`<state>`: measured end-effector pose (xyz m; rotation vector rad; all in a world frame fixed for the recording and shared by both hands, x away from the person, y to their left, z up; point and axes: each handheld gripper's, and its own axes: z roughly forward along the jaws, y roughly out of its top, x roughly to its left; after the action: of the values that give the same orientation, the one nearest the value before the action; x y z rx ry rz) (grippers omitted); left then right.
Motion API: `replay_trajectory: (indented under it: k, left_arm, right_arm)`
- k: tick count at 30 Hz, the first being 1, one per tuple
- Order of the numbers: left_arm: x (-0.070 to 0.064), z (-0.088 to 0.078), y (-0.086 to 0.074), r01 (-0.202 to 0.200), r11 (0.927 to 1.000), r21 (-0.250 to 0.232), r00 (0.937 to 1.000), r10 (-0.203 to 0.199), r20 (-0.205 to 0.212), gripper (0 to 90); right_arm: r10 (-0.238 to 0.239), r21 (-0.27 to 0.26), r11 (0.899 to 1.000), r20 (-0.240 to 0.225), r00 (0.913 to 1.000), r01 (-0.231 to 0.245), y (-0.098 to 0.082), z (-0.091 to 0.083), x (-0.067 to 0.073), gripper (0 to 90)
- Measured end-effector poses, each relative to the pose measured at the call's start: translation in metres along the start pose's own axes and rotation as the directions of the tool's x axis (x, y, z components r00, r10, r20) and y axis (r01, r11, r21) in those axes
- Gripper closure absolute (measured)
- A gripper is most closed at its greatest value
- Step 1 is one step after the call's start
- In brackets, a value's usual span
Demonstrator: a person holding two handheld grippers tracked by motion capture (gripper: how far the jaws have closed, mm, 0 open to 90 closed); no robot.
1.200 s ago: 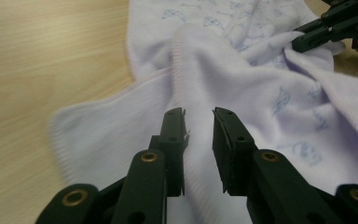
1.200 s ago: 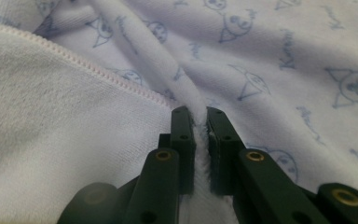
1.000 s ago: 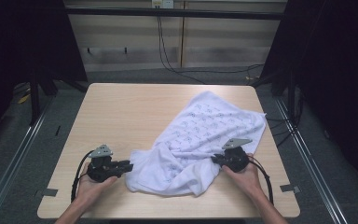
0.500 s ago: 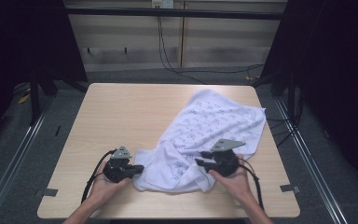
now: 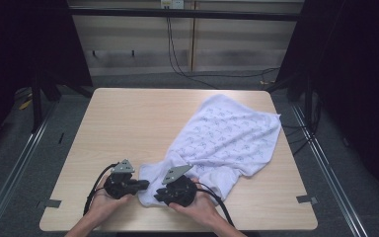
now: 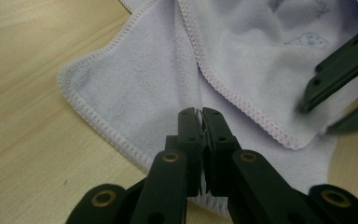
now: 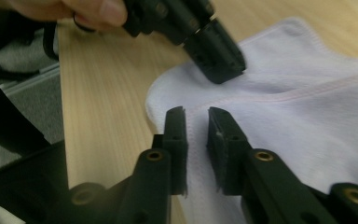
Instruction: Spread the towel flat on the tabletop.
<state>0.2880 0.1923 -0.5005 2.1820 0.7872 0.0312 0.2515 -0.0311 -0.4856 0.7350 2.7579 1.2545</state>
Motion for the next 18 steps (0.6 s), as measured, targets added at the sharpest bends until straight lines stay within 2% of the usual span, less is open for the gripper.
replay_trajectory:
  k: [3, 7, 9, 11, 12, 13, 15, 18]
  left_arm:
    - [0.001, 0.000, 0.000, 0.001, 1.0000, 0.000, 1.0000, -0.001, 0.001, 86.9]
    - [0.002, 0.000, 0.000, 0.000, 1.0000, 0.000, 1.0000, 0.000, 0.001, 86.8]
    - [0.001, 0.000, 0.001, -0.004, 1.0000, 0.003, 1.0000, 0.004, -0.003, 86.7]
    - [0.001, 0.000, 0.001, -0.005, 1.0000, 0.002, 1.0000, 0.005, -0.004, 86.5]
    - [0.001, 0.000, 0.001, -0.005, 1.0000, 0.003, 1.0000, 0.005, -0.004, 86.5]
    - [0.001, 0.000, 0.001, -0.005, 1.0000, 0.004, 1.0000, 0.005, -0.002, 86.5]
    - [0.001, 0.000, 0.001, -0.004, 1.0000, 0.000, 1.0000, 0.004, -0.003, 86.5]
    - [0.000, 0.000, 0.001, -0.012, 0.9999, 0.003, 0.9999, 0.012, -0.011, 86.5]
  right_arm:
    - [0.000, 0.011, 1.000, -0.002, 1.0000, 0.000, -0.003, 0.007, 0.000, 69.0]
    - [-0.028, 0.004, 1.000, 0.030, 0.9992, 0.028, -0.006, 0.010, 0.003, 67.3]
    - [-0.007, 0.005, 1.000, 0.045, 0.9990, 0.007, -0.005, 0.009, 0.002, 64.7]
    - [-0.009, 0.007, 1.000, 0.060, 0.9981, 0.008, -0.005, 0.008, 0.000, 68.3]
    - [0.003, 0.003, 1.000, 0.061, 0.9981, -0.003, -0.006, 0.009, -0.001, 74.8]
    - [-0.003, 0.008, 1.000, 0.066, 0.9978, 0.003, -0.007, 0.009, -0.002, 77.0]
    - [0.016, -0.001, 1.000, 0.057, 0.9983, -0.016, -0.008, 0.008, -0.005, 84.1]
    - [0.020, 0.002, 1.000, 0.054, 0.9984, -0.021, -0.007, 0.003, -0.008, 87.3]
